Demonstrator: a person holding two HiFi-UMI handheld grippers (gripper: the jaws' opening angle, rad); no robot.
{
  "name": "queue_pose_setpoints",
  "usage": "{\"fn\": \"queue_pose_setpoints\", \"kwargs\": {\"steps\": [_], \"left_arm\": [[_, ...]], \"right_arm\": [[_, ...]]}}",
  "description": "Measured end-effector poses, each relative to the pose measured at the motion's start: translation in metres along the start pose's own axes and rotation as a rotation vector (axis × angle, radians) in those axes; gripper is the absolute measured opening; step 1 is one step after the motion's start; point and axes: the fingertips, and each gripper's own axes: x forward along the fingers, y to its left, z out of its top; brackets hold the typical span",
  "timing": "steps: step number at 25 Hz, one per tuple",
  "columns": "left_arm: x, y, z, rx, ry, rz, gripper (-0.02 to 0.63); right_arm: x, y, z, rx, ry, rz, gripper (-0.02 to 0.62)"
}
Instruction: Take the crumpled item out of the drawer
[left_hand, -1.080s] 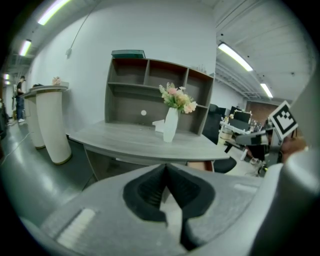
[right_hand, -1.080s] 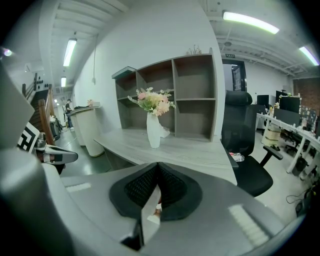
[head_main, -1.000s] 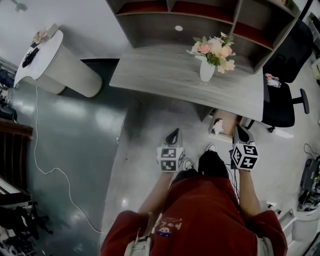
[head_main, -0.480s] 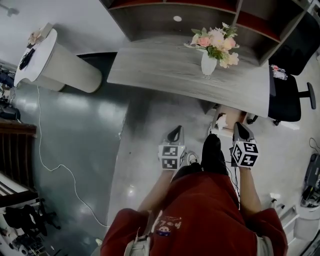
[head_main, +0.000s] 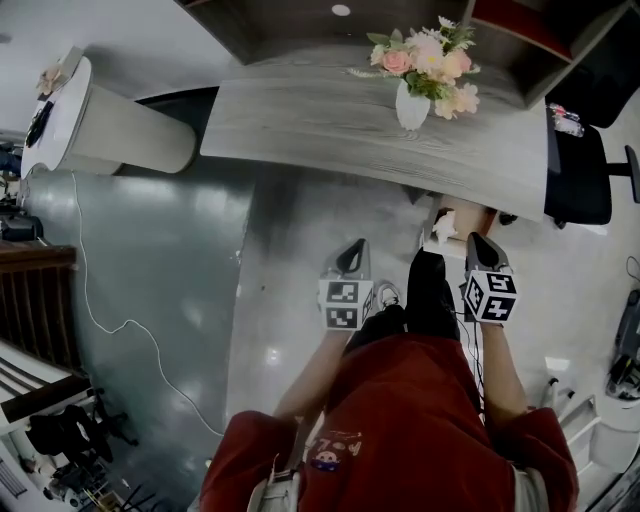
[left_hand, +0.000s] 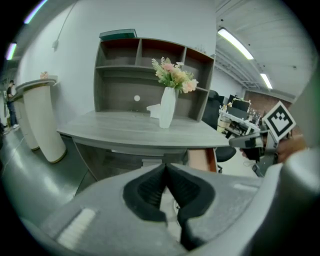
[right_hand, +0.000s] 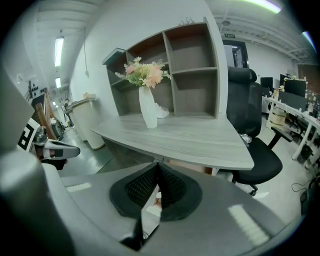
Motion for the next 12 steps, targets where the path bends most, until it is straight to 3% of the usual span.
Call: {"fn": "queue_pose_setpoints", "kwargs": {"steps": [12], "left_arm": [[0.057, -0.02, -0.016, 0.021, 0.064, -0.035, -0.003]], "right_arm": [[0.05, -0.022, -0.05, 0.015, 0.116, 0.045, 0.002]]}}
